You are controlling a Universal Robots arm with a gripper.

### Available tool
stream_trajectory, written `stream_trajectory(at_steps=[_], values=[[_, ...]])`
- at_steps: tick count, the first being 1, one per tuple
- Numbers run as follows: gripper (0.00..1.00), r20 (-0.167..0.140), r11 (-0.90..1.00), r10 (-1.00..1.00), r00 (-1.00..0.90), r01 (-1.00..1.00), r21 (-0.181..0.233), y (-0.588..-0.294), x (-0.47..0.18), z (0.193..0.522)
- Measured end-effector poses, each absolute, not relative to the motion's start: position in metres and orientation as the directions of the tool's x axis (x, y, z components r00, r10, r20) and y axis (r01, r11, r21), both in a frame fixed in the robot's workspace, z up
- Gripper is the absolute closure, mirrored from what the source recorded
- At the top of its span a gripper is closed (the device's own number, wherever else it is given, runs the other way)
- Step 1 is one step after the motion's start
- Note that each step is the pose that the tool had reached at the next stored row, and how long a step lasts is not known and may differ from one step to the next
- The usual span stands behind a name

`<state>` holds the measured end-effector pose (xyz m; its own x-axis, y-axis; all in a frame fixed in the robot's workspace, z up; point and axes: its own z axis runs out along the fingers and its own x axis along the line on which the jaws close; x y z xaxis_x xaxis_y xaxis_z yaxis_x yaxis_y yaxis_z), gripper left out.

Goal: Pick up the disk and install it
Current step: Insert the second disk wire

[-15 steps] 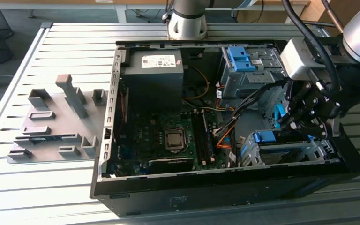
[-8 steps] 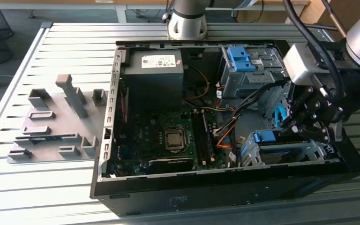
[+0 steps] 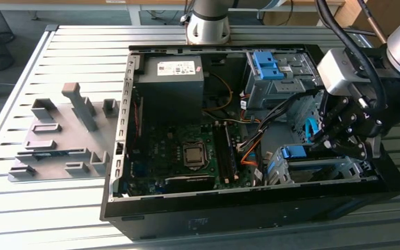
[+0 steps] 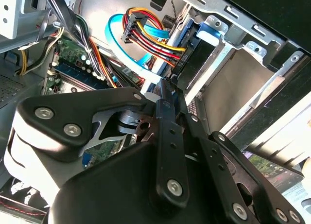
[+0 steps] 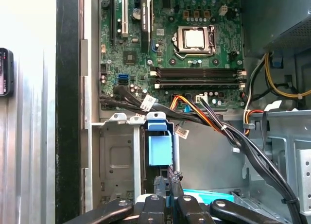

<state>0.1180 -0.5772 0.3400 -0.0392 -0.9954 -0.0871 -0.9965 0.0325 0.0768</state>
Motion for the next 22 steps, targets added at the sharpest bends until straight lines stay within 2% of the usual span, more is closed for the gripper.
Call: stream_trajectory(at_steps=[11, 22], values=[[0.84, -0.102, 0.004, -0.995, -0.012, -0.997, 0.077, -0.5771, 0.1182, 0.3369], [0.84, -0.104, -0.009, -0.995, 0.001, -0.997, 0.077, -0.5772, 0.1202, 0.3355]])
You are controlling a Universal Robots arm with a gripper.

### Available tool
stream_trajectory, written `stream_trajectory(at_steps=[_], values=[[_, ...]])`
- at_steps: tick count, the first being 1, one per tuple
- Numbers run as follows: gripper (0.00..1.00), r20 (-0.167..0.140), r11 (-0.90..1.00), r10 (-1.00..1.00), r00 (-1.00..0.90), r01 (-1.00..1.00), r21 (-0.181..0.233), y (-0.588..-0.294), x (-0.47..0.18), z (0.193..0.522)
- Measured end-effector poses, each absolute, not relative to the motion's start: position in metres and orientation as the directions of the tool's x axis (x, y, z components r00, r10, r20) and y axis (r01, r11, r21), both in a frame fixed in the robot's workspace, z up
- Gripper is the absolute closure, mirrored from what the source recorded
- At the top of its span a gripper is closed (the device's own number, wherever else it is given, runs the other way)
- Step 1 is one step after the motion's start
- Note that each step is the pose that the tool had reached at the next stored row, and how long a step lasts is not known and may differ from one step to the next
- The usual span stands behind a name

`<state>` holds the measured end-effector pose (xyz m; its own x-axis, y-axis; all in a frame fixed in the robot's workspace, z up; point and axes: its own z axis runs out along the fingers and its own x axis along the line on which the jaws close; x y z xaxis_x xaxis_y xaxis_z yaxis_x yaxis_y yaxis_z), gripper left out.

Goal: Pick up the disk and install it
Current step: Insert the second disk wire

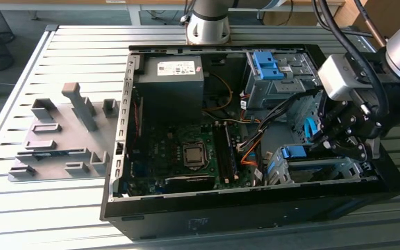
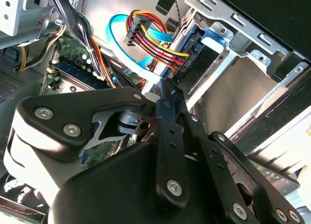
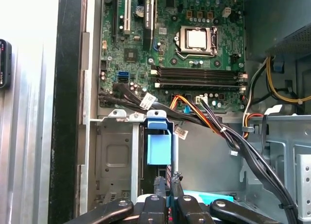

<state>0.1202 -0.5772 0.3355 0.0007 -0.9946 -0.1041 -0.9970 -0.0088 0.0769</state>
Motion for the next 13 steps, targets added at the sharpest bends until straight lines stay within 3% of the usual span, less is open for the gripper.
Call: stream_trajectory(at_steps=[13], values=[[0.84, -0.104, 0.014, -0.994, -0.022, -0.997, 0.077, -0.5764, 0.1224, 0.3338]])
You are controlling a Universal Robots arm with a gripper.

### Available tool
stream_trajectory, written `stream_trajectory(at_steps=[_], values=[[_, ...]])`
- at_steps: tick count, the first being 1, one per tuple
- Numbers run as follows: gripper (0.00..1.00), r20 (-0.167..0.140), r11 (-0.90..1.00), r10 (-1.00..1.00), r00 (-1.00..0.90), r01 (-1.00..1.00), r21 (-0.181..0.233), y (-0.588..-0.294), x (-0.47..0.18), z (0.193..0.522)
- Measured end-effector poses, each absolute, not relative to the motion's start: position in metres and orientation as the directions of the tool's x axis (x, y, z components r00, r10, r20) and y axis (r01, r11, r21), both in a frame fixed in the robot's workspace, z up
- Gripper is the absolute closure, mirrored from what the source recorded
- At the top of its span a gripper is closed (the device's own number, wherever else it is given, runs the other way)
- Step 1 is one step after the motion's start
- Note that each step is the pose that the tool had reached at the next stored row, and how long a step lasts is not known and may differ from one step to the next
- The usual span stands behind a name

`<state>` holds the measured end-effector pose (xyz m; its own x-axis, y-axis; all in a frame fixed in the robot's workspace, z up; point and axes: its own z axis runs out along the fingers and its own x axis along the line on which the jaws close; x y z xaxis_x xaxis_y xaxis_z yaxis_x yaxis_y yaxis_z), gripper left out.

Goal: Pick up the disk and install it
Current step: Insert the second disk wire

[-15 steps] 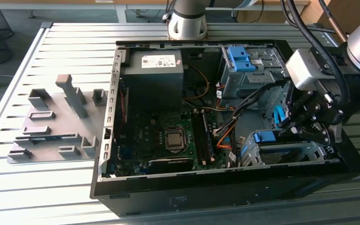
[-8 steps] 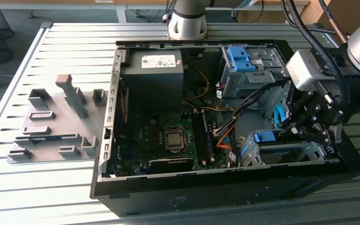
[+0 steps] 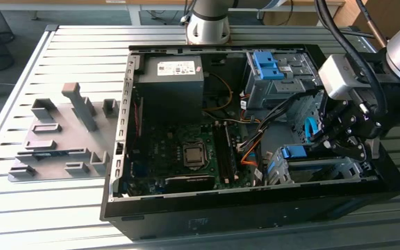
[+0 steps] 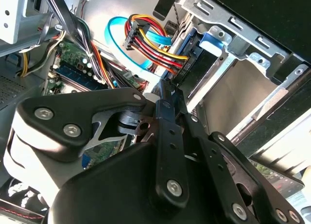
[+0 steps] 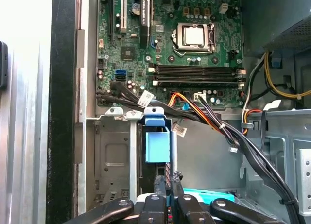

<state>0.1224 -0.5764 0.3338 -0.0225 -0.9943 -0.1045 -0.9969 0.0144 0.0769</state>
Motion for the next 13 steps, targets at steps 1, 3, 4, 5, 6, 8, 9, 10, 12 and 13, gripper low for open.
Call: stream_trajectory(at_steps=[1, 3, 4, 5, 6, 8, 9, 10, 12, 13], values=[[0.84, -0.104, 0.016, -0.994, -0.024, -0.997, 0.077, -0.5764, 0.1225, 0.3338], [0.84, -0.104, 0.017, -0.994, -0.025, -0.997, 0.077, -0.5764, 0.1227, 0.3334], [0.84, -0.105, 0.017, -0.994, -0.025, -0.997, 0.077, -0.5764, 0.1227, 0.3331], [0.84, -0.105, 0.017, -0.994, -0.025, -0.997, 0.077, -0.5764, 0.1227, 0.3328], [0.84, -0.105, 0.017, -0.994, -0.025, -0.997, 0.077, -0.5765, 0.1227, 0.3324], [0.84, -0.106, 0.017, -0.994, -0.025, -0.997, 0.077, -0.5765, 0.1227, 0.3312], [0.84, -0.106, 0.017, -0.994, -0.025, -0.997, 0.077, -0.5765, 0.1227, 0.3304], [0.84, -0.106, 0.017, -0.994, -0.025, -0.997, 0.077, -0.5766, 0.1227, 0.3296], [0.84, -0.106, 0.017, -0.994, -0.025, -0.997, 0.077, -0.5766, 0.1227, 0.3293], [0.84, -0.106, 0.017, -0.994, -0.025, -0.997, 0.077, -0.5766, 0.1227, 0.3293]])
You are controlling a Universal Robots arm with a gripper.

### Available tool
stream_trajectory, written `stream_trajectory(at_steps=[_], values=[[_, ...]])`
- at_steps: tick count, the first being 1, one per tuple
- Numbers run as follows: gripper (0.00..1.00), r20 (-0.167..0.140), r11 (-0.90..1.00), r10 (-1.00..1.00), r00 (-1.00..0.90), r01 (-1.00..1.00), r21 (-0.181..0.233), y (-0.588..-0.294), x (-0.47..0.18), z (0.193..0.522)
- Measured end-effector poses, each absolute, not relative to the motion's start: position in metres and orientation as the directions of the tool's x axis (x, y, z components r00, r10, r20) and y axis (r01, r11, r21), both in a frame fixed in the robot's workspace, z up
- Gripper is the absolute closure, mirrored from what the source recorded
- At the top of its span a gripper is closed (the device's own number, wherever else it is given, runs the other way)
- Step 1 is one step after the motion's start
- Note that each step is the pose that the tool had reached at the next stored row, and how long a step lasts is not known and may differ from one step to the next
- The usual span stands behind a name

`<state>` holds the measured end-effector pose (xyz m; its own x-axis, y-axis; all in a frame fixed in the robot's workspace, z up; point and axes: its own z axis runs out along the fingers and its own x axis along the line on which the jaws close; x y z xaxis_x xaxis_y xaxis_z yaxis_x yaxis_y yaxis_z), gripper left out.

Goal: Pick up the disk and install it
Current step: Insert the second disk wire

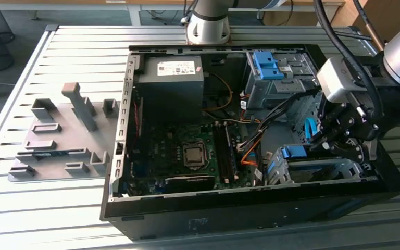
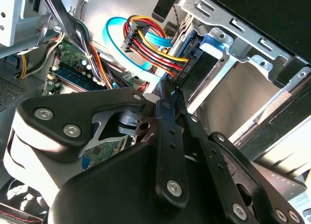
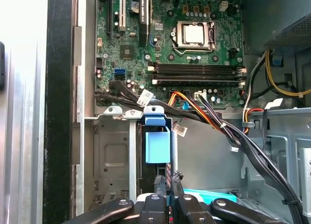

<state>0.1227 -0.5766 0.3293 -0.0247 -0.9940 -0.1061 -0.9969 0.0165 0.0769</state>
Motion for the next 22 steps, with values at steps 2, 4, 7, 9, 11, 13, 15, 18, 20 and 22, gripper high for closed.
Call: stream_trajectory(at_steps=[2, 4, 7, 9, 11, 13, 15, 18, 20, 22], values=[[0.84, -0.106, 0.017, -0.994, -0.025, -0.997, 0.077, -0.577, 0.123, 0.329], [0.84, -0.106, 0.016, -0.994, -0.025, -0.997, 0.077, -0.577, 0.123, 0.329], [0.76, -0.106, 0.017, -0.994, -0.025, -0.997, 0.077, -0.577, 0.123, 0.329], [0.76, -0.106, 0.017, -0.994, -0.025, -0.997, 0.077, -0.577, 0.123, 0.33], [0.76, -0.106, 0.017, -0.994, -0.025, -0.997, 0.077, -0.577, 0.123, 0.333], [0.76, -0.106, 0.017, -0.994, -0.025, -0.997, 0.077, -0.577, 0.123, 0.337], [0.76, -0.106, 0.016, -0.994, -0.025, -0.997, 0.077, -0.577, 0.123, 0.342], [0.76, -0.106, 0.017, -0.994, -0.025, -0.997, 0.077, -0.577, 0.123, 0.35], [0.76, -0.106, 0.017, -0.994, -0.025, -0.997, 0.077, -0.577, 0.123, 0.353], [0.78, -0.107, 0.017, -0.994, -0.025, -0.997, 0.077, -0.577, 0.123, 0.353]])
